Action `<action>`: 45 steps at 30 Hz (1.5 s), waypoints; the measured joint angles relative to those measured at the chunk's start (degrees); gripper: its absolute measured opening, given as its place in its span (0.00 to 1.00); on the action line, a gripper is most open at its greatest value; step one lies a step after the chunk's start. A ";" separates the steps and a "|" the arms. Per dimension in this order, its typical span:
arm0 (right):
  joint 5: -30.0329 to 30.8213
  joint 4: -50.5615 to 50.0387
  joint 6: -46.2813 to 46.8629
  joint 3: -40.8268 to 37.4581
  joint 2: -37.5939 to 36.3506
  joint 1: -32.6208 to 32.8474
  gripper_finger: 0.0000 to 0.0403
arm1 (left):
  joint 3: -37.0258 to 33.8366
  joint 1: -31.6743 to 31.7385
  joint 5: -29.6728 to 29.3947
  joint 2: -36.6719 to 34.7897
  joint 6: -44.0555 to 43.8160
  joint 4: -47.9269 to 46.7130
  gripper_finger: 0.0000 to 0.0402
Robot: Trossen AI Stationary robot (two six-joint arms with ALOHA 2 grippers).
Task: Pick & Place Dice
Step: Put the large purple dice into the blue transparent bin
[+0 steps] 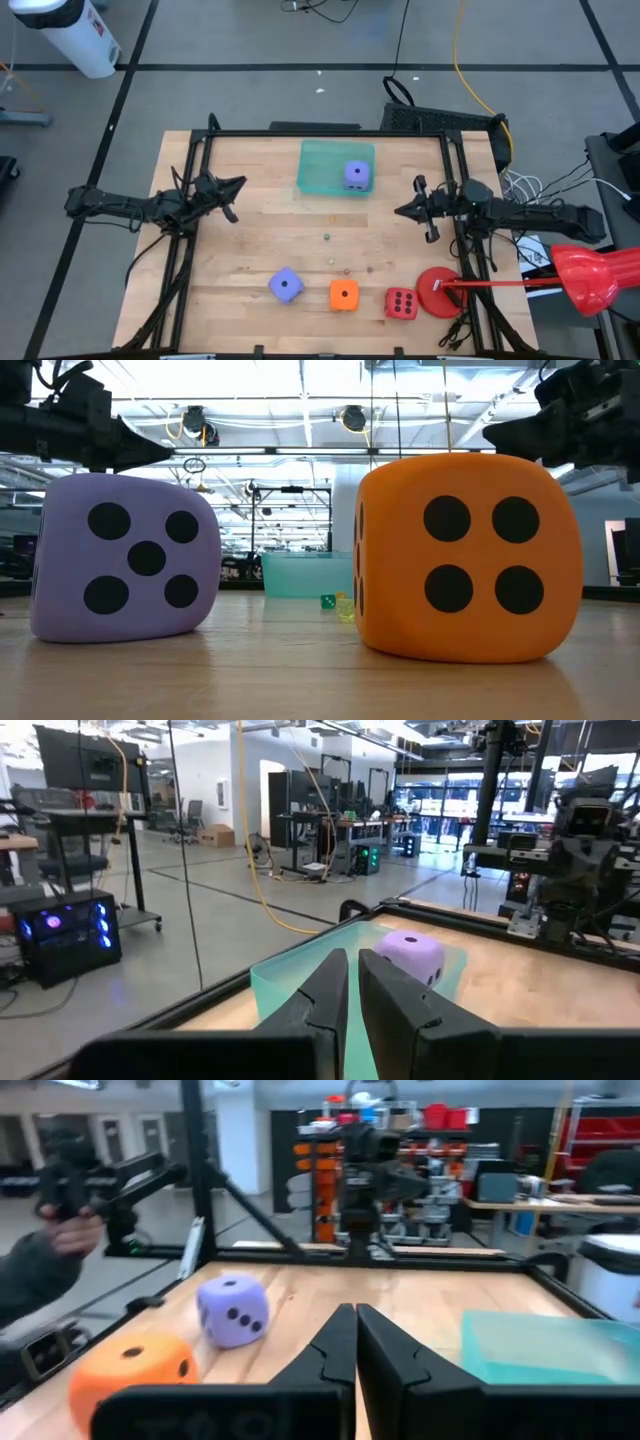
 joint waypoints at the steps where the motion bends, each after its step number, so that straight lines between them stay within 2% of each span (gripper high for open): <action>1: 1.37 1.15 0.09 -0.44 -0.09 0.42 0.00 | 0.00 0.22 -0.02 0.00 0.36 0.06 0.09; 5: 6.73 6.75 1.43 -2.68 -0.10 0.86 0.00 | 0.01 0.71 0.75 0.00 -0.33 0.34 0.09; 8: 8.28 6.62 2.06 -2.91 -0.08 0.57 0.00 | 1.20 0.53 -0.10 0.68 -3.25 -1.58 0.09; 10: 8.26 6.31 2.62 -2.94 -0.08 0.46 0.00 | 4.10 -0.03 -0.59 2.41 -5.96 -8.73 0.09; 12: 8.27 6.51 2.51 -2.96 -0.08 0.46 0.00 | 8.38 -0.79 -0.32 5.23 -12.81 -18.63 0.07; 15: 8.27 7.53 2.04 -3.01 -0.09 0.45 0.00 | 16.60 -2.25 2.85 12.19 -23.37 -28.98 0.02; 20: 8.26 7.48 2.02 -3.06 -0.08 0.45 0.00 | 30.50 -6.44 7.93 28.35 -30.68 -40.64 0.02; 27: 8.25 3.29 2.55 -3.11 -0.05 0.44 0.00 | 51.12 -13.64 6.95 51.00 -39.73 -55.11 0.02; 31: 8.24 3.37 4.15 -3.11 -0.08 0.45 0.00 | 61.68 -16.11 10.25 61.22 -46.78 -65.54 0.02; 34: 8.25 3.37 4.14 -3.16 -0.08 0.45 0.00 | 67.90 -17.79 14.56 66.90 -49.14 -69.67 0.03; 40: 8.23 4.67 4.09 -3.18 -0.08 0.45 0.00 | 76.99 -20.19 25.43 75.72 -48.33 -70.32 0.03; 45: 8.23 5.77 4.09 -3.18 -0.08 0.45 0.01 | 80.94 -22.11 29.86 80.68 -51.10 -75.24 0.03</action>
